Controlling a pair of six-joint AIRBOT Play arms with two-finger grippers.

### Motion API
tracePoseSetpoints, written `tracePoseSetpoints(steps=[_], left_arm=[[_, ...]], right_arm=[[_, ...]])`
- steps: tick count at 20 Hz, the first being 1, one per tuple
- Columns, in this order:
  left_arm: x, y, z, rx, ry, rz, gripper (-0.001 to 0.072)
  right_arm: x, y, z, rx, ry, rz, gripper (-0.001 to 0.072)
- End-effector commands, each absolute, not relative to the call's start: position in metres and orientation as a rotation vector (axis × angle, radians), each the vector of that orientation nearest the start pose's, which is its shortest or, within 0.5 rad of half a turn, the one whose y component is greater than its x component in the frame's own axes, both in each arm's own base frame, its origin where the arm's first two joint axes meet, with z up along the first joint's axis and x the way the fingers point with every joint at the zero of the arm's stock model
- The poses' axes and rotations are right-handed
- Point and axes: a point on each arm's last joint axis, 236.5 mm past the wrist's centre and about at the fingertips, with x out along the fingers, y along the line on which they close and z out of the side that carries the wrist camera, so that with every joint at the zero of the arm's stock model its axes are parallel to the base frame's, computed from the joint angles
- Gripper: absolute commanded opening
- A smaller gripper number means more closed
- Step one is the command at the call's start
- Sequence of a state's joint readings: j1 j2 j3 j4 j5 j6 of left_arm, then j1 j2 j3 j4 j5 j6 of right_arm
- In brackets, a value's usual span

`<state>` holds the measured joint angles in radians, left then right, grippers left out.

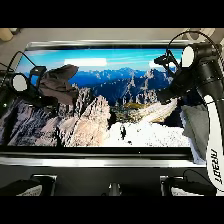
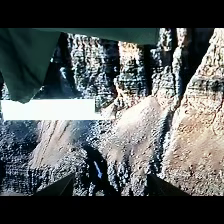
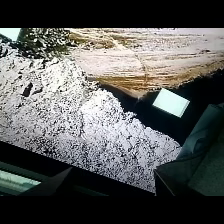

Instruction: Fold the shirts.

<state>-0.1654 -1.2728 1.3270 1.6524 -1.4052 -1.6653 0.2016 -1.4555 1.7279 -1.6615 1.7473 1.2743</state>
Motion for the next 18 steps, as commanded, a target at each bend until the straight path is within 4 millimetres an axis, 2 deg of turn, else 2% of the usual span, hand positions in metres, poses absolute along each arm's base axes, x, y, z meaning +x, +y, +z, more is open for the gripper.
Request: tracePoseSetpoints(steps=[1,16,18], left_arm=[[0.363,-0.041,0.055,0.098,1.341,-0.017,0.0558],[0.364,-0.042,0.055,0.097,1.339,-0.018,0.0558],[0.376,-0.044,0.055,0.093,1.293,-0.024,0.0558]], right_arm=[[0.371,0.055,0.103,-0.442,1.446,0.297,0.0492],[0.371,0.055,0.103,-0.442,1.447,0.297,0.0492],[0.376,0.056,0.104,-0.442,1.425,0.296,0.0491]])
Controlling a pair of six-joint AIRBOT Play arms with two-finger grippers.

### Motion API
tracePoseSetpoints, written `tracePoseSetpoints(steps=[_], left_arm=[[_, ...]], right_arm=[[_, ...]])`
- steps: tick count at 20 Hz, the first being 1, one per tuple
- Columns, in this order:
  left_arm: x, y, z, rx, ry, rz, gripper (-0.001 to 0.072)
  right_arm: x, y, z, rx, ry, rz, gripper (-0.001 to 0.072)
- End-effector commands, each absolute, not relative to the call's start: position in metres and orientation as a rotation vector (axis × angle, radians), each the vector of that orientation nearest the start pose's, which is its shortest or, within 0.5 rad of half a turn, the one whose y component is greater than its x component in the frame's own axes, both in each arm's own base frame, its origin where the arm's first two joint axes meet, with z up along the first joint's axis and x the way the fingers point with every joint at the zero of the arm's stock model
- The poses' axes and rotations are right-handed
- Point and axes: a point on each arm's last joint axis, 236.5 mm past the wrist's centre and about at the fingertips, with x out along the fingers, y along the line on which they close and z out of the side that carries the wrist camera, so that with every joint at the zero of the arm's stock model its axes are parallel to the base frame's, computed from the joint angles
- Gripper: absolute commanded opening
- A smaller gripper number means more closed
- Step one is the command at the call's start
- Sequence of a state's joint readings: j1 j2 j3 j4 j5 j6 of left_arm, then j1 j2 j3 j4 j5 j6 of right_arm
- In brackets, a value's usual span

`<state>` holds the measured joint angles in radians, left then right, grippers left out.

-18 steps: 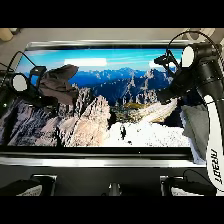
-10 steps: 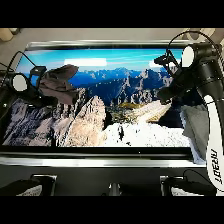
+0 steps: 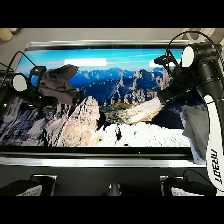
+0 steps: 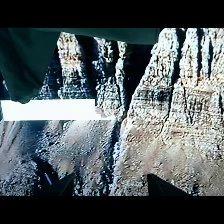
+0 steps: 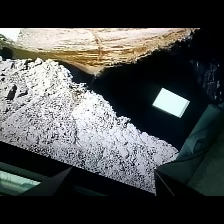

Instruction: Fold the shirts.

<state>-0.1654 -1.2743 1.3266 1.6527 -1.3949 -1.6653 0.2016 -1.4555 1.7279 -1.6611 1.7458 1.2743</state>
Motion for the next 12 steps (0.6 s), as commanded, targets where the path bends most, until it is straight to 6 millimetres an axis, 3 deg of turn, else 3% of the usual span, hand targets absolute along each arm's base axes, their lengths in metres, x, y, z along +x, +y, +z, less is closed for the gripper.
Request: tracePoseSetpoints(steps=[1,3,6,9,12], left_arm=[[0.385,-0.046,0.055,0.091,1.261,-0.028,0.0557],[0.401,-0.049,0.053,0.071,1.212,-0.026,0.0557],[0.406,-0.066,0.041,-0.069,1.229,-0.016,0.0558],[0.42,-0.07,0.034,-0.079,1.2,-0.024,0.0558],[0.42,-0.07,0.026,-0.077,1.22,-0.022,0.0557]], right_arm=[[0.378,0.056,0.104,-0.442,1.416,0.296,0.0491],[0.386,0.057,0.105,-0.443,1.382,0.294,0.0492],[0.405,0.06,0.109,-0.46,1.299,0.294,0.049],[0.444,0.06,0.123,-0.576,1.115,0.312,0.0491],[0.465,0.064,0.134,-0.62,1.011,0.321,0.0491]])
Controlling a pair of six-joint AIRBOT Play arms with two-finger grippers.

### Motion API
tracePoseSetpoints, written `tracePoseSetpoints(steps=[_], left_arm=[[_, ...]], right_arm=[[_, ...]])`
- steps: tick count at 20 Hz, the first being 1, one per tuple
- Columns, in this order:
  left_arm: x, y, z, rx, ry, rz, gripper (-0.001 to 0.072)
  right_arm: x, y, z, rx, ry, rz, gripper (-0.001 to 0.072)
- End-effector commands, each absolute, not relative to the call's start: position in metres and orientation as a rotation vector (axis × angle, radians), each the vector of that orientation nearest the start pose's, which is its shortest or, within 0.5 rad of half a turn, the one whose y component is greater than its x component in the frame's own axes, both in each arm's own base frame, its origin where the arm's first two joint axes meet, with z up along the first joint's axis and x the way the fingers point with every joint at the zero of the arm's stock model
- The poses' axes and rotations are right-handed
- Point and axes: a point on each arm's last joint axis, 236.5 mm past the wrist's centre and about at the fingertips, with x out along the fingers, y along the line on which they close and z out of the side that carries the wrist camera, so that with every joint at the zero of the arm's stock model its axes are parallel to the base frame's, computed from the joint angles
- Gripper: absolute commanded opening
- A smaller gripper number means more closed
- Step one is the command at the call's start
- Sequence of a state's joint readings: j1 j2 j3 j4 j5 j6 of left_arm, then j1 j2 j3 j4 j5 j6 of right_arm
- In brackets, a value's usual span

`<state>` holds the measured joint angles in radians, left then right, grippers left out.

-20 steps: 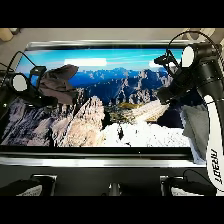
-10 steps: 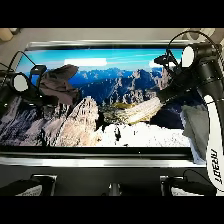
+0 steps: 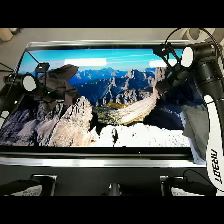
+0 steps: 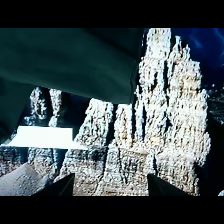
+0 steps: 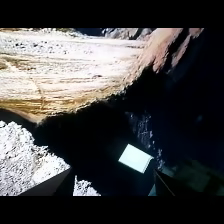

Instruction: Fold the shirts.

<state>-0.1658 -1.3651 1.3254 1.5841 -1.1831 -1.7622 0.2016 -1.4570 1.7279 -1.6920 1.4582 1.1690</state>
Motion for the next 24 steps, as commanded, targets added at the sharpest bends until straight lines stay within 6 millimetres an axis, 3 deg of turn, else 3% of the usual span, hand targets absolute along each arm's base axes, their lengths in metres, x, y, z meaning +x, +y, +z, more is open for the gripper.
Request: tracePoseSetpoints(steps=[1,3,4,6,7,8,9,11,13,15,20,21,22,23,24], left_arm=[[0.422,-0.07,0.023,-0.075,1.22,-0.021,0.0557],[0.457,-0.069,0.033,-0.09,1.08,-0.026,0.0568],[0.476,-0.063,0.044,-0.108,1.009,-0.017,0.064],[0.508,-0.033,0.061,-0.148,0.951,0.038,0.0643],[0.52,-0.006,0.065,-0.175,0.953,0.089,0.0642],[0.526,0.026,0.06,-0.249,0.989,0.174,0.0622],[0.519,0.054,0.045,-0.349,1.069,0.276,0.0608],[0.49,0.087,0.005,-0.502,1.276,0.404,0.0609],[0.484,0.09,-0.028,-0.586,1.362,0.39,0.0613],[0.502,0.086,-0.048,-0.609,1.336,0.327,0.0614],[0.546,0.071,-0.076,-0.692,1.222,0.233,0.0605],[0.552,0.07,-0.075,-0.685,1.197,0.211,0.0489],[0.555,0.069,-0.072,-0.688,1.184,0.202,0.018],[0.557,0.065,-0.066,-0.684,1.177,0.17,0.0026],[0.561,0.06,-0.054,-0.675,1.154,0.129,0.0024]], right_arm=[[0.469,0.065,0.136,-0.62,0.988,0.318,0.0491],[0.483,0.069,0.145,-0.621,0.915,0.309,0.0491],[0.49,0.07,0.151,-0.621,0.877,0.303,0.0491],[0.493,0.072,0.153,-0.618,0.86,0.303,0.0491],[0.492,0.072,0.152,-0.616,0.865,0.306,0.0491],[0.489,0.073,0.15,-0.61,0.88,0.313,0.0491],[0.485,0.074,0.147,-0.605,0.9,0.321,0.0491],[0.476,0.075,0.14,-0.593,0.944,0.339,0.0492],[0.469,0.078,0.136,-0.578,0.974,0.36,0.0539],[0.465,0.082,0.134,-0.57,0.984,0.384,0.0702],[0.465,0.089,0.134,-0.55,0.978,0.403,0.07],[0.465,0.089,0.134,-0.55,0.977,0.403,0.0698],[0.465,0.089,0.135,-0.55,0.976,0.403,0.0692],[0.464,0.089,0.136,-0.55,0.973,0.402,0.0688],[0.465,0.088,0.141,-0.555,0.953,0.399,0.0688]])
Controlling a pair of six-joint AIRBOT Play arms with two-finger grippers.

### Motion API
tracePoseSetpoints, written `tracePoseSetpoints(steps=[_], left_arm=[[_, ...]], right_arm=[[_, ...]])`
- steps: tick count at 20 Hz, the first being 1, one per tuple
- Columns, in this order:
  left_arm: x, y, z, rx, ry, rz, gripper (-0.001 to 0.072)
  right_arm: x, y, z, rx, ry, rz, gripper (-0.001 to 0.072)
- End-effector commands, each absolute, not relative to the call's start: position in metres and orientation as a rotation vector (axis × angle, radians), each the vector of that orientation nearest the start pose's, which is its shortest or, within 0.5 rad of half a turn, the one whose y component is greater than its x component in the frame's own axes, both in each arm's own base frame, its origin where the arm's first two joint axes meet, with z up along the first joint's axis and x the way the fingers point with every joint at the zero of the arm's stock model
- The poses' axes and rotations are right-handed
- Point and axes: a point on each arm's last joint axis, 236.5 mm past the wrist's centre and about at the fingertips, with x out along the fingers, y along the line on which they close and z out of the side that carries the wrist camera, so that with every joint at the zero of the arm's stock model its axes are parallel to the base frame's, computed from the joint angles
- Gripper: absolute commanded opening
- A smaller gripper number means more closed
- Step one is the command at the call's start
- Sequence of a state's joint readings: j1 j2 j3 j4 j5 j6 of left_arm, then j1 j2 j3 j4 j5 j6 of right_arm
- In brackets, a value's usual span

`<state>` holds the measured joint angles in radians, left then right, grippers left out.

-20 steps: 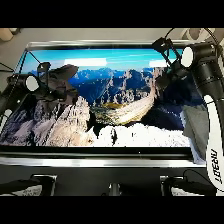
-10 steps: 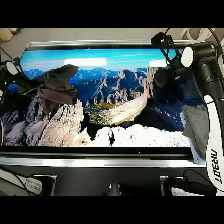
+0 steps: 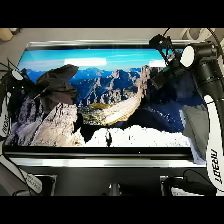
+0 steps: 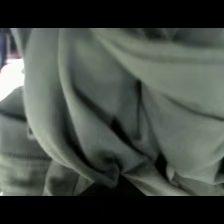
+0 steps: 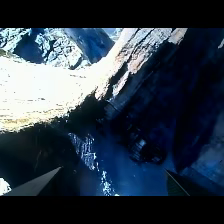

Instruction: Fold the shirts.

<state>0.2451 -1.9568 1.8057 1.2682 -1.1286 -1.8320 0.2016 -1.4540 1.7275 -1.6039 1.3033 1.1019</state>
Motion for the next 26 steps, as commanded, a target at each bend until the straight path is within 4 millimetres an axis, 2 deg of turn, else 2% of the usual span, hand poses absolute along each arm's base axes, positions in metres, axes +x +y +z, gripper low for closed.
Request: tracePoseSetpoints(steps=[1,2,3,5,6,7,9,11,12,14,16,18,20,21,22,23,24,25,26], left_arm=[[0.566,0.054,-0.033,-0.65,1.115,0.086,0.0024],[0.571,0.049,-0.004,-0.592,1.059,0.035,0.0023],[0.576,0.039,0.039,-0.485,0.982,-0.039,0.0023],[0.567,0.002,0.142,-0.264,0.799,-0.183,0.0023],[0.551,-0.025,0.201,-0.189,0.691,-0.241,0.0023],[0.529,-0.051,0.251,-0.153,0.598,-0.287,0.0023],[0.468,-0.109,0.339,-0.09,0.433,-0.408,0.0024],[0.412,-0.163,0.39,-0.047,0.319,-0.538,0.0023],[0.392,-0.186,0.4,-0.032,0.297,-0.593,0.0023],[0.368,-0.229,0.395,-0.033,0.327,-0.679,0.0024],[0.355,-0.277,0.36,0.003,0.407,-0.779,0.0024],[0.342,-0.326,0.293,0.05,0.559,-0.869,0.0024],[0.324,-0.367,0.206,0.09,0.76,-0.92,0.0025],[0.313,-0.385,0.161,0.066,0.88,-0.911,0.0077],[0.296,-0.399,0.125,0.04,1.0,-0.913,0.0396],[0.274,-0.41,0.099,0.007,1.137,-0.909,0.072],[0.259,-0.414,0.086,0.025,1.2,-0.92,0.072],[0.259,-0.408,0.082,0.076,1.2,-0.915,0.072],[0.271,-0.388,0.084,0.153,1.168,-0.874,0.072]], right_arm=[[0.467,0.087,0.151,-0.579,0.917,0.396,0.0688],[0.468,0.084,0.167,-0.6,0.868,0.382,0.0688],[0.469,0.079,0.189,-0.62,0.813,0.352,0.0688],[0.465,0.07,0.241,-0.637,0.685,0.292,0.0688],[0.458,0.067,0.272,-0.636,0.609,0.266,0.0688],[0.45,0.066,0.3,-0.622,0.542,0.246,0.0688],[0.42,0.06,0.35,-0.552,0.442,0.205,0.0688],[0.387,0.053,0.378,-0.498,0.396,0.183,0.0688],[0.371,0.049,0.384,-0.489,0.395,0.179,0.0688],[0.34,0.041,0.384,-0.485,0.436,0.178,0.0689],[0.312,0.032,0.376,-0.483,0.502,0.172,0.0689],[0.291,0.018,0.363,-0.489,0.592,0.143,0.0689],[0.274,0.007,0.344,-0.499,0.706,0.129,0.0689],[0.269,0.004,0.336,-0.5,0.751,0.126,0.0689],[0.265,0.004,0.33,-0.497,0.781,0.131,0.0689],[0.263,0.004,0.325,-0.496,0.808,0.137,0.0688],[0.264,0.005,0.321,-0.492,0.827,0.141,0.0682],[0.269,0.007,0.316,-0.494,0.845,0.15,0.068],[0.274,0.012,0.306,-0.496,0.876,0.171,0.0677]])
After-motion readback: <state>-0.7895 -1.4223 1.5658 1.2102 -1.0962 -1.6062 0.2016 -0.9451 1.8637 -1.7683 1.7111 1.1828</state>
